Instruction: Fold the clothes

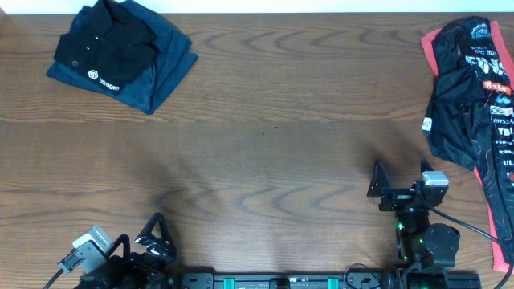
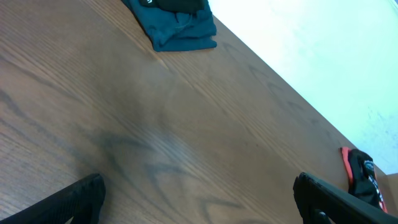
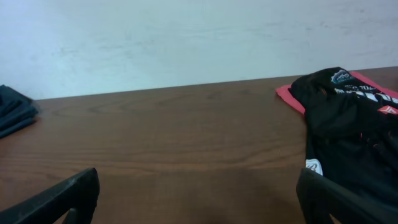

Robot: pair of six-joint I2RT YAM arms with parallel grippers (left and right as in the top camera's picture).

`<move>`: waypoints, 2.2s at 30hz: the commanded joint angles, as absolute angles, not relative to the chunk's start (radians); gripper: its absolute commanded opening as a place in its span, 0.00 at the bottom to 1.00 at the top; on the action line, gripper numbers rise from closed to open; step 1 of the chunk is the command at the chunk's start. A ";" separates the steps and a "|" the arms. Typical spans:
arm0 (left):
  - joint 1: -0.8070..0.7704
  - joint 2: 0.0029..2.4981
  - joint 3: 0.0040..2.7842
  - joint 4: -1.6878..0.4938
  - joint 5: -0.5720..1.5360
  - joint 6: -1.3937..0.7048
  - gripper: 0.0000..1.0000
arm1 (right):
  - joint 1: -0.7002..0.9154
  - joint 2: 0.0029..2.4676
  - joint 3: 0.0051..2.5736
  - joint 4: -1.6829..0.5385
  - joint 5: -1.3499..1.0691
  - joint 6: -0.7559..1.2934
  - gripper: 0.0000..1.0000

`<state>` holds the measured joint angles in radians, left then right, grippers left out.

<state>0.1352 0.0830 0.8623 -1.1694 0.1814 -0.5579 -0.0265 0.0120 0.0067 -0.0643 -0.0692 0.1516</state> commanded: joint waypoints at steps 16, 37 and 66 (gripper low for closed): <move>0.136 0.084 0.865 -1.166 0.191 -0.567 0.98 | -0.014 0.006 0.006 -0.071 -0.052 0.141 0.99; -0.015 0.030 0.419 -0.625 0.236 -0.268 0.98 | -0.014 0.006 0.006 -0.071 -0.052 0.141 0.98; -0.018 0.001 0.004 0.047 0.067 -0.236 0.98 | -0.014 0.006 0.006 -0.071 -0.052 0.141 0.99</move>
<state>-0.0292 0.0105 0.0147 0.0109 0.0853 -0.2569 -0.0265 0.0116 0.0067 -0.0658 -0.0586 0.1509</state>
